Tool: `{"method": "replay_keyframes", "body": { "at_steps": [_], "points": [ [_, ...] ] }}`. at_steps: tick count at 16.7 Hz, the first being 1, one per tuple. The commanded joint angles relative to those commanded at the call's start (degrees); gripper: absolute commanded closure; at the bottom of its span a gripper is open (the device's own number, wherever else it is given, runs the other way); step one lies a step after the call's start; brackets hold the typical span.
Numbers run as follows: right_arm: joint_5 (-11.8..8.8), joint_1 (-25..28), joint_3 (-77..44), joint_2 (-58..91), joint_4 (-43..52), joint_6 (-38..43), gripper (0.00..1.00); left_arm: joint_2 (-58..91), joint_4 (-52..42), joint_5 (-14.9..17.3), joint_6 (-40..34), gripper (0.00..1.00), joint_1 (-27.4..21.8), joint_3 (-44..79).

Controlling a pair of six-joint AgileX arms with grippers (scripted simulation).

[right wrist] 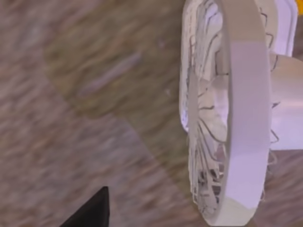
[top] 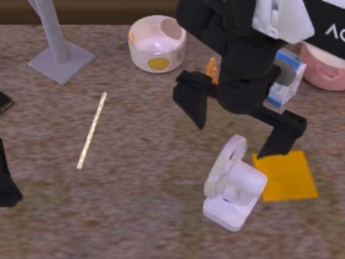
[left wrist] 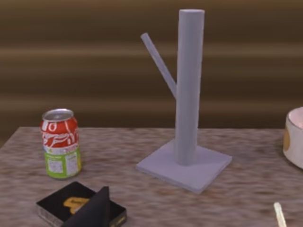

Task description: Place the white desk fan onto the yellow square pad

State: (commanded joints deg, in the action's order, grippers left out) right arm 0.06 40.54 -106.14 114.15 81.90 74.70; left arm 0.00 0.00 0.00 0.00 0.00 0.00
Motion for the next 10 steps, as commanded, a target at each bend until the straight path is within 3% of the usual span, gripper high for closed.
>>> {"method": "replay_keyframes", "body": {
  "at_steps": [5,10],
  "points": [
    [0.0,-0.2,1.2,-0.1,-1.2,-0.2,0.0,0.0,0.0,0.0,0.0,0.0,0.0,0.0],
    [0.0,0.0,9.9,-0.1,-10.0,0.0,0.0,0.0,0.0,0.0,0.0,0.0,0.0,0.0]
  ]
}}
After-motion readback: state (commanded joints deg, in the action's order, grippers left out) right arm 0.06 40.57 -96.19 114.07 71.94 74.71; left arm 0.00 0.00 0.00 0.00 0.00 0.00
